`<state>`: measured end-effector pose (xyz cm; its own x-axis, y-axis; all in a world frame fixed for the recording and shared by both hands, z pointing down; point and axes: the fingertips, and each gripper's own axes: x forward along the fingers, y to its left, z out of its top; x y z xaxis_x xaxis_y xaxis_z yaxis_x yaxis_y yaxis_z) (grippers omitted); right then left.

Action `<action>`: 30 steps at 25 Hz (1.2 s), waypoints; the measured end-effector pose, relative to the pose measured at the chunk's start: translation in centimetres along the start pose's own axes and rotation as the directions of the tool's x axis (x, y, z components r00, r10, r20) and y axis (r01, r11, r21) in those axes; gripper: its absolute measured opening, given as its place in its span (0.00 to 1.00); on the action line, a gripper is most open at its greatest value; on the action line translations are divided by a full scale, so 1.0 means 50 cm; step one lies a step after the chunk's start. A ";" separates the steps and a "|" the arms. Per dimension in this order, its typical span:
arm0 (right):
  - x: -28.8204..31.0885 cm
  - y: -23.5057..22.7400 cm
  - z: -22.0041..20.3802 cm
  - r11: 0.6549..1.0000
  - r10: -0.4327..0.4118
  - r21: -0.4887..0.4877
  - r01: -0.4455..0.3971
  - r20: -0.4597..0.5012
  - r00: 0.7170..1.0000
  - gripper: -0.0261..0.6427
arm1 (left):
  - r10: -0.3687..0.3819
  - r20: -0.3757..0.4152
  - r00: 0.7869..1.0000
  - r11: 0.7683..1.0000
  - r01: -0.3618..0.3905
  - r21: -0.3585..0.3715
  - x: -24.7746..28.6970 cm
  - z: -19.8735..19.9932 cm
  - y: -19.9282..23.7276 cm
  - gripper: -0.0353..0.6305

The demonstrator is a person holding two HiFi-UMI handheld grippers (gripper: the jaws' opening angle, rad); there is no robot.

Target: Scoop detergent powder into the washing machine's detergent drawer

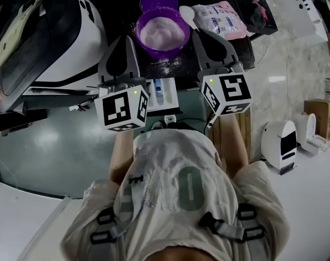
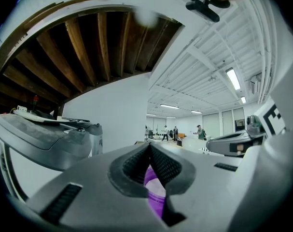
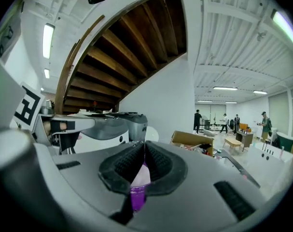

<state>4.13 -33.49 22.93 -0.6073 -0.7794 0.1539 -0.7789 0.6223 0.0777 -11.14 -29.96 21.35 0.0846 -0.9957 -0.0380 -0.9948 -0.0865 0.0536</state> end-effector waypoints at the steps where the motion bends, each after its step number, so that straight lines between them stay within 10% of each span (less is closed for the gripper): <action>1: 0.010 0.000 0.004 0.999 0.018 -0.037 -0.019 -0.019 1.000 0.06 | 0.004 -0.002 1.000 1.000 -0.004 -0.001 0.000 -0.002 0.004 0.08; 7: 0.080 0.020 -0.031 0.923 0.147 -0.310 -0.226 -0.258 0.955 0.06 | 0.032 -0.020 0.999 0.999 -0.032 0.003 -0.005 -0.021 0.029 0.08; 18: 0.159 0.071 -0.198 0.674 0.197 -0.391 -0.626 -0.722 0.663 0.06 | 0.069 -0.064 0.996 0.997 -0.070 -0.020 -0.026 -0.076 0.056 0.08; 25: 0.176 0.093 -0.235 0.623 0.139 -0.376 -0.686 -0.810 0.569 0.06 | 0.089 -0.067 0.994 0.995 -0.091 -0.027 -0.051 -0.079 0.071 0.08; 30: 0.159 0.106 -0.244 0.666 0.168 -0.291 -0.687 -0.839 0.518 0.06 | 0.103 -0.073 0.992 0.994 -0.105 -0.031 -0.072 -0.080 0.084 0.08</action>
<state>-2.93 -35.52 36.58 -0.3137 -0.2382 0.9192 -0.0564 0.9710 0.2324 -15.39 -26.88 25.68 -0.0143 -0.9991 0.0403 -0.9959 0.0178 0.0882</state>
